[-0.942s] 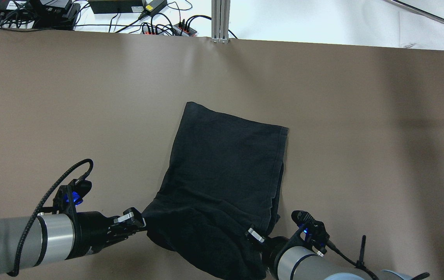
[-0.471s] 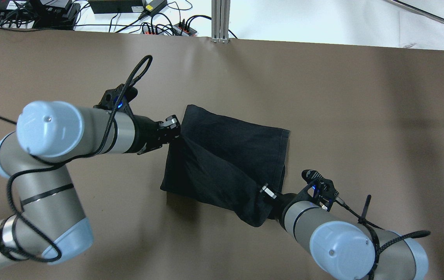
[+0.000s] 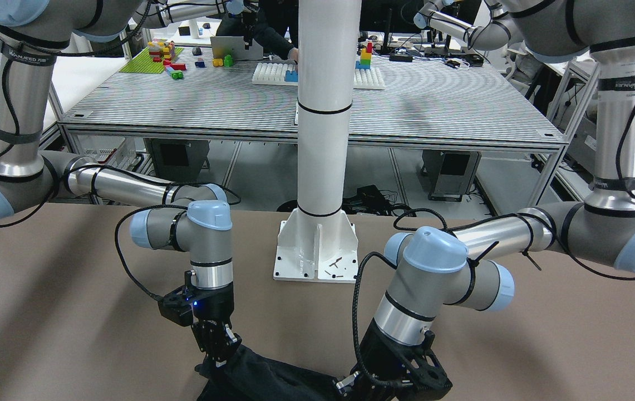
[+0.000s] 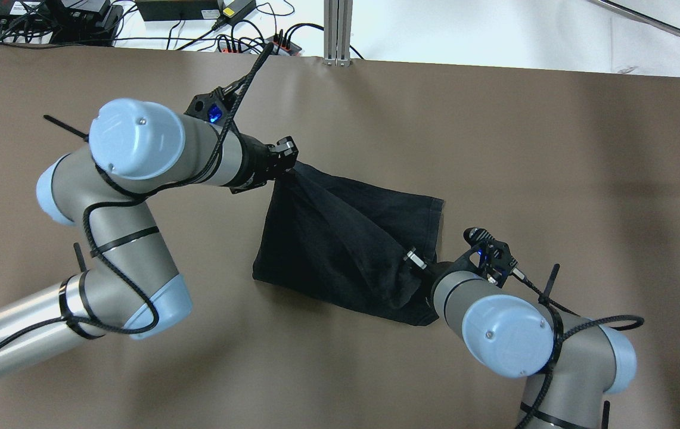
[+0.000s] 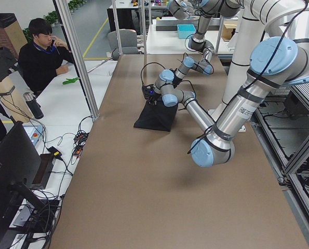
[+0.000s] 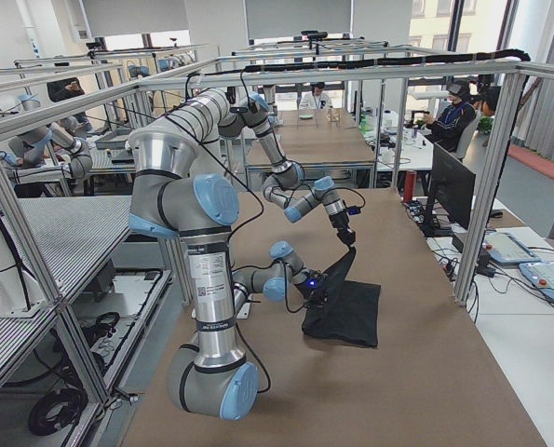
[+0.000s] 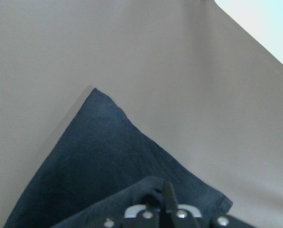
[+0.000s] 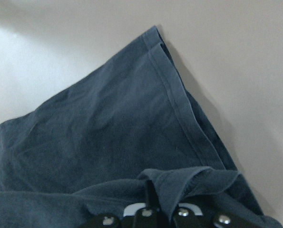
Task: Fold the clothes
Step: 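Lift the near end with both grippers and fold it over toward the far end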
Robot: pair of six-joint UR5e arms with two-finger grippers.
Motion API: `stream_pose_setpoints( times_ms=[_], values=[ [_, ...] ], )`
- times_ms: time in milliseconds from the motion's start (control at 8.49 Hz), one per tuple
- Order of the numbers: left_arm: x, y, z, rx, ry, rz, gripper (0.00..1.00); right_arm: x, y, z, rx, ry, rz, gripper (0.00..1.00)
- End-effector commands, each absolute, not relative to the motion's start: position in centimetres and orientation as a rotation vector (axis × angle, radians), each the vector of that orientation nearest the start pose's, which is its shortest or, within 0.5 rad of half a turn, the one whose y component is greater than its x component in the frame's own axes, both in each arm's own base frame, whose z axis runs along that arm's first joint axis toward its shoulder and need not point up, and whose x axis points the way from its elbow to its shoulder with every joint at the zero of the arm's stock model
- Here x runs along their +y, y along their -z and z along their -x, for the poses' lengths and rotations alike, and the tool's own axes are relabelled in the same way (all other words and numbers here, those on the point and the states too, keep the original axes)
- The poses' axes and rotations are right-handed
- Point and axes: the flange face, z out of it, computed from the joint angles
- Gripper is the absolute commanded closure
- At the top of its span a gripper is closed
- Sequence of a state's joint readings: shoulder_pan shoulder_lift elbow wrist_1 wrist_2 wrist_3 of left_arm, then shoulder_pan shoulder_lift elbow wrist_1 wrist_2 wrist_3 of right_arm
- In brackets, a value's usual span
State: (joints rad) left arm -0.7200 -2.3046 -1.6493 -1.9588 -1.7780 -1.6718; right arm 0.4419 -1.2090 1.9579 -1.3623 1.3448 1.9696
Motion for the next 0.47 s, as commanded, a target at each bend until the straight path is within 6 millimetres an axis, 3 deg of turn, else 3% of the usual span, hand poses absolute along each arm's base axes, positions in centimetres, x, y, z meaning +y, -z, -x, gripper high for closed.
stream_pose_setpoints(
  times_ms=[0, 118, 235, 353],
  values=[
    [-58.3, -14.9, -48.0, 1.109, 0.569, -0.214, 1.0, -43.3, -28.8, 48.1, -0.915, -0.868, -0.275, 1.0],
    [-59.7, -15.7, -49.4, 1.071, 0.537, -0.227, 0.99, -44.2, -29.3, 48.5, -0.92, -0.858, -0.287, 0.96],
    [-60.7, -16.5, -50.6, 1.045, 0.507, -0.238, 0.84, -45.8, -29.4, 48.8, -0.913, -0.868, -0.282, 0.56],
    [-61.6, -17.8, -51.2, 1.034, 0.465, -0.28, 0.23, -48.0, -29.5, 48.7, -0.893, -0.857, -0.271, 0.18]
  ],
)
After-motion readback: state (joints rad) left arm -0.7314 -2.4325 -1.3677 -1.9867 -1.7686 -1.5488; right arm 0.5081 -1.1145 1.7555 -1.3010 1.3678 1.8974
